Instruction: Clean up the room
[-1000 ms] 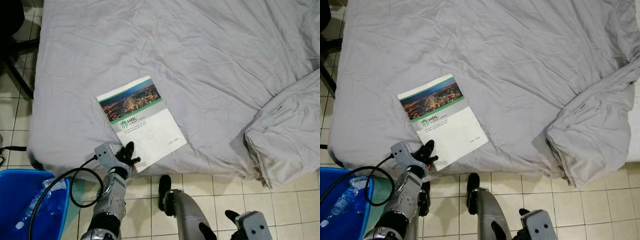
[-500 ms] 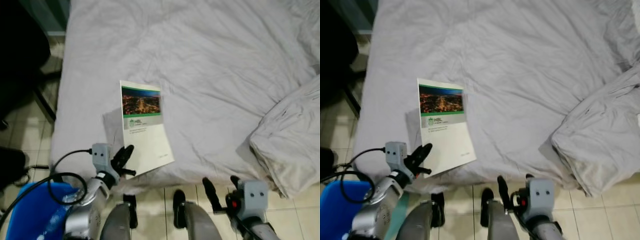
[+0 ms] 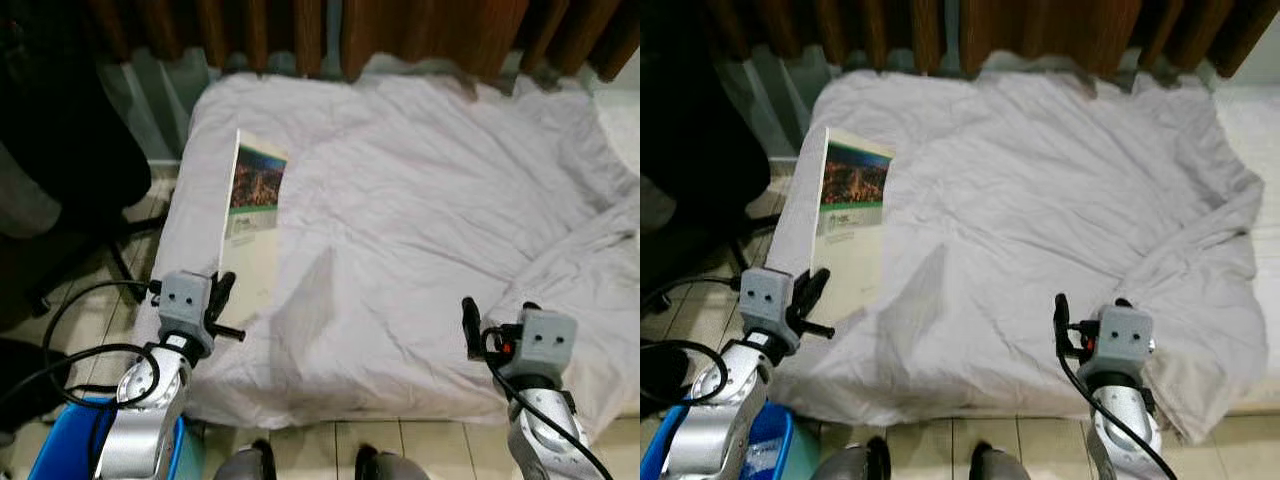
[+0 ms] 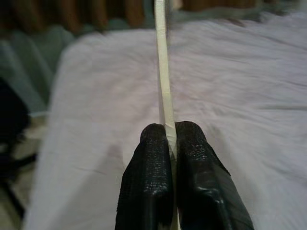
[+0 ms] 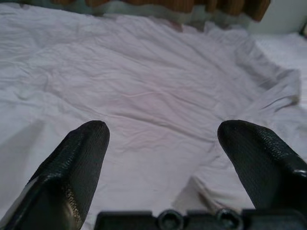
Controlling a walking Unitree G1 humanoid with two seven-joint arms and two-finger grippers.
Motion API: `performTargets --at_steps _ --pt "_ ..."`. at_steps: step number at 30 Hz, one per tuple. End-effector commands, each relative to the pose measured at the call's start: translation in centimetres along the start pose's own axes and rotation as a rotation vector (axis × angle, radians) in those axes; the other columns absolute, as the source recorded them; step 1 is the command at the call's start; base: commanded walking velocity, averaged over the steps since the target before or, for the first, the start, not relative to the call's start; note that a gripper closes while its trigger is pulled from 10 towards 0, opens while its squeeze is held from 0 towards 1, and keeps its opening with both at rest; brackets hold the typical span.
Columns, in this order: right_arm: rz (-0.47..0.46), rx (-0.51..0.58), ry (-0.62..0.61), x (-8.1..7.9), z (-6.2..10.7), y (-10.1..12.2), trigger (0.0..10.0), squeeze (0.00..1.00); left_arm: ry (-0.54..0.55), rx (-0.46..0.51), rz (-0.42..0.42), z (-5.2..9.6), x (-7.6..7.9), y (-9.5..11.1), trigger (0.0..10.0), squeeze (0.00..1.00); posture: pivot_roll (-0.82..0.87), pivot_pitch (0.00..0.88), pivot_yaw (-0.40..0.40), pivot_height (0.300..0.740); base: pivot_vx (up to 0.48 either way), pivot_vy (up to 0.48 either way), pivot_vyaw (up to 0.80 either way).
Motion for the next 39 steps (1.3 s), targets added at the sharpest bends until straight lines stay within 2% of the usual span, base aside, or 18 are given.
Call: performTargets --at_steps 1,2,4,5,6,8,9,11,16,20,30,34,39 --pt "0.011 0.014 -0.004 0.4 -0.4 0.1 10.0 0.0 0.03 0.086 -0.016 0.0 0.1 2.1 10.0 0.0 0.05 0.0 -0.051 0.74 0.0 0.0 0.0" --pt "0.011 0.02 0.014 0.1 -0.8 0.2 10.0 0.0 0.045 0.087 0.03 -0.1 0.6 1.9 10.0 0.0 0.04 0.0 -0.058 0.74 0.0 0.0 0.0" --pt "0.008 0.035 0.045 -0.5 -1.6 0.5 10.0 0.0 0.027 0.05 0.057 -0.6 2.0 0.6 10.0 0.0 0.02 0.0 -0.059 0.74 0.0 -0.458 0.0" --pt "0.007 0.04 0.063 -0.8 -2.0 0.5 10.0 0.0 0.007 0.012 0.107 -0.8 2.8 -0.7 10.0 0.0 0.01 0.0 -0.054 0.74 0.0 -0.465 0.0" --pt "0.007 0.04 0.063 -0.8 -2.0 0.5 10.0 0.0 0.007 0.012 0.107 -0.8 2.8 -0.7 10.0 0.0 0.01 0.0 -0.054 0.74 0.0 -0.465 0.0" --pt "-0.007 0.024 0.074 -1.0 -2.4 0.2 10.0 0.0 -0.016 -0.041 0.137 -1.0 3.7 -2.5 10.0 0.0 -0.01 0.0 -0.052 0.74 0.0 -0.459 0.0" --pt "-0.007 0.024 0.074 -1.0 -2.4 0.2 10.0 0.0 -0.016 -0.041 0.137 -1.0 3.7 -2.5 10.0 0.0 -0.01 0.0 -0.052 0.74 0.0 -0.454 0.0" --pt "0.001 0.0 0.078 -0.7 -1.8 -0.9 10.0 0.0 -0.036 -0.096 0.14 -0.3 3.8 -4.2 10.0 0.0 -0.03 0.0 -0.04 0.74 0.0 -0.448 0.0" --pt "0.011 -0.031 0.067 -0.1 -0.7 -2.0 10.0 0.0 -0.053 -0.084 0.133 0.1 3.9 -4.0 10.0 0.0 -0.04 0.0 -0.034 0.74 0.0 -0.434 0.0" --pt "0.007 -0.03 0.071 -0.4 -0.5 -2.2 10.0 0.0 -0.09 -0.05 0.13 -0.7 4.4 -3.5 10.0 0.0 -0.05 0.0 -0.024 0.74 0.0 -0.431 0.0" --pt "0.019 0.0 0.117 -1.1 -1.1 -1.6 10.0 0.0 -0.087 -0.068 0.149 -0.6 4.2 -4.2 10.0 0.0 -0.06 0.0 -0.022 0.74 0.0 -0.434 0.0" --pt "-0.023 -0.045 0.13 -1.0 -0.4 -2.5 10.0 0.0 -0.037 -0.087 0.135 0.1 2.7 -5.0 10.0 0.0 -0.05 0.0 -0.035 0.74 0.126 -0.419 0.0" --pt "-0.1 -0.111 0.154 -0.3 0.9 -3.6 10.0 0.0 -0.002 -0.077 0.108 1.7 1.8 -4.5 10.0 0.0 -0.02 0.0 -0.039 0.74 0.255 -0.403 0.0"
Point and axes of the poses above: a point about 5 cm out from each wrist's last joint towards the gripper, its own z axis pointing back from the gripper into the wrist, its own y axis along the axis of the wrist's last joint, x = y × z, the point moved 2 cm from there along -z, pointing out of the wrist towards the gripper, and after that the axes turned 6 degrees about -z, right-handed, at the moved point
